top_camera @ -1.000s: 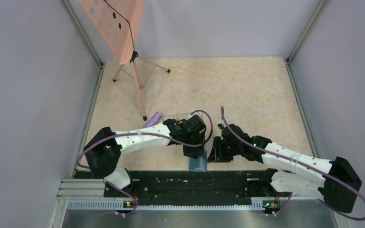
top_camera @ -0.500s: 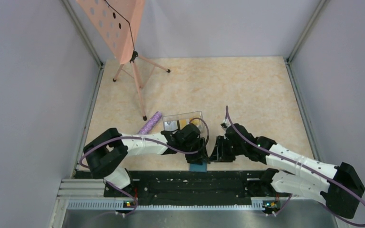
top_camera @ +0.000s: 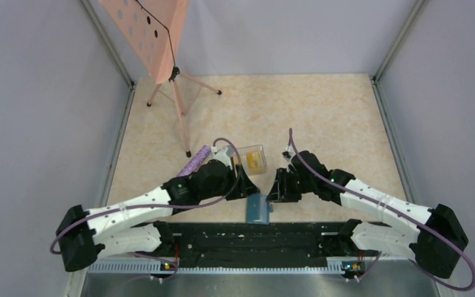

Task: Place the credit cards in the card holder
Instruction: Close the card holder at the corner of the board.

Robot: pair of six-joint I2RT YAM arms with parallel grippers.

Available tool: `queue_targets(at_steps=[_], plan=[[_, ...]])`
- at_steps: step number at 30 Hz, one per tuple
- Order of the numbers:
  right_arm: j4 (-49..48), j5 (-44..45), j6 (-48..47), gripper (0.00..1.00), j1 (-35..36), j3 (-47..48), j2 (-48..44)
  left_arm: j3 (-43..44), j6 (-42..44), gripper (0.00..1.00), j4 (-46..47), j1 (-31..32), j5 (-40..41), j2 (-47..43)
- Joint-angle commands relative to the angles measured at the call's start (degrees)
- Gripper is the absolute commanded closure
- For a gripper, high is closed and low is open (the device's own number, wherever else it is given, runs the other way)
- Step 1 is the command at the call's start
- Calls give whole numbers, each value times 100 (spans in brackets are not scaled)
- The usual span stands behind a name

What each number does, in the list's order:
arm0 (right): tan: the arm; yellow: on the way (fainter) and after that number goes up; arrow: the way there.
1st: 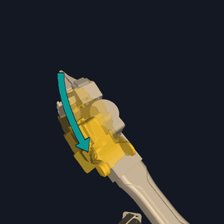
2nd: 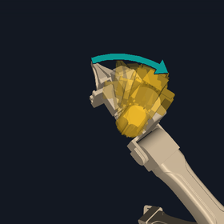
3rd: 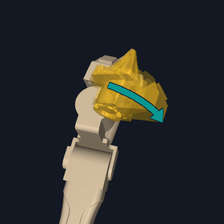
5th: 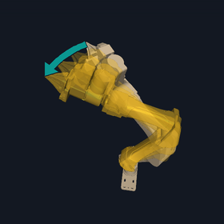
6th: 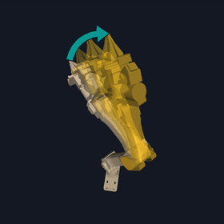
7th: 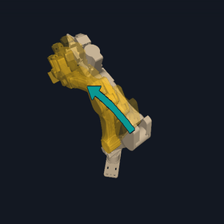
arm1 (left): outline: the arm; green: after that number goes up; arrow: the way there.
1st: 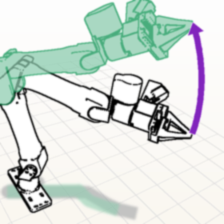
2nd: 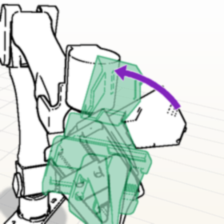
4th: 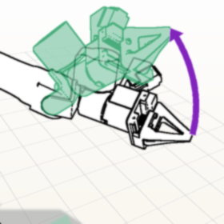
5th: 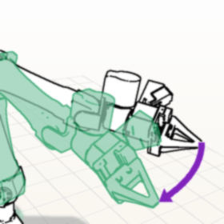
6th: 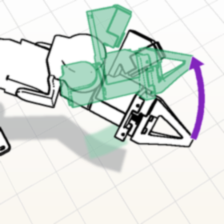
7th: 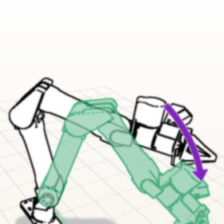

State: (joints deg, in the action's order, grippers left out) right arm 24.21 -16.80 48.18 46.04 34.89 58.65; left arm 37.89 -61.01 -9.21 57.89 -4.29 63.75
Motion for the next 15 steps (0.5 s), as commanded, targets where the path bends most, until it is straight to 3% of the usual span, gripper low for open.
queue_targets(at_steps=[1, 3, 4, 5, 9, 15], plan=[[-413, -226, -248, 61, -128, 432, 321, -138, 276, 37, -1065, -13, 1612, -1117], [-532, -315, -280, 61, -137, 513, 457, -309, 245, 20, -1393, -26, 1925, -1611], [-584, -375, -297, 61, -139, 546, 533, -427, 233, 6, -1515, -23, 2038, -1882], [-631, -436, -324, 61, -139, 582, 605, -574, 152, 2, -1624, -28, 2141, -2249], [-762, -580, -407, 61, -148, 756, 846, -1388, -160, 3, -1269, -38, 2058, -3394], [-1195, -993, -404, 63, -148, 773, 1067, -2341, -775, 25, -752, -33, 1491, -4042]])
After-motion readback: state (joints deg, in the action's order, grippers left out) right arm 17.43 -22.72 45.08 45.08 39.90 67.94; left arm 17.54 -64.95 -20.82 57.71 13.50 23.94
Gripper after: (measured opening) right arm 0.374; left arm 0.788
